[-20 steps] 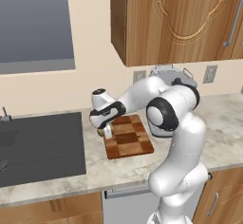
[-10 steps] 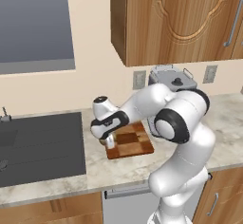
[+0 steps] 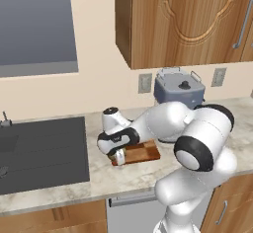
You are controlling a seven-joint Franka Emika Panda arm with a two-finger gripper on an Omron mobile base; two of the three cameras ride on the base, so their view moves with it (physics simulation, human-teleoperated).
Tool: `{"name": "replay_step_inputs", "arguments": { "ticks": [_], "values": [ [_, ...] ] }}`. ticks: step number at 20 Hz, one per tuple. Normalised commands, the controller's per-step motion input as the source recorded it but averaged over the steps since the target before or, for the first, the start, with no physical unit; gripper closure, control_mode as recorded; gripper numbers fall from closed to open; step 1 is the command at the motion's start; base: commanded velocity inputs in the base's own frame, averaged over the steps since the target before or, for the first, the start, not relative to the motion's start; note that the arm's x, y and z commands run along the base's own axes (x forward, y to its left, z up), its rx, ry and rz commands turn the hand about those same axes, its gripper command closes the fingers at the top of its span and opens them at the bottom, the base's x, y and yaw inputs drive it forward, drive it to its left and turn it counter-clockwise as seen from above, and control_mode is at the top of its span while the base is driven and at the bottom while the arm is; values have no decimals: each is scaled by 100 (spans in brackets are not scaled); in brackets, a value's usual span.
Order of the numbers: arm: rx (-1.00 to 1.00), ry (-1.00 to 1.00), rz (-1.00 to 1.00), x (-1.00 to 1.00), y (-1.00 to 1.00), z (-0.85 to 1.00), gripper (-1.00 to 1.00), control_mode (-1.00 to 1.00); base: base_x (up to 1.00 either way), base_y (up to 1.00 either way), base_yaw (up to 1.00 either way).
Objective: Pick up the sponge from the counter and clean the cutting board by briefly scrubbing or pressing down on the cutting board. Once finished, release the sponge.
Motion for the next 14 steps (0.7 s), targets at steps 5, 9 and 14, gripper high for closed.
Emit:
{"name": "replay_step_inputs", "arguments": {
  "ticks": [5,9,14],
  "values": [
    [3,5,0,-79,-20,-24,100,-100,0,0,0],
    [5,7,0,-79,-28,-19,100,-100,0,0,0],
    [1,1,-9,-29,-48,23,100,-100,0,0,0]
  ]
}}
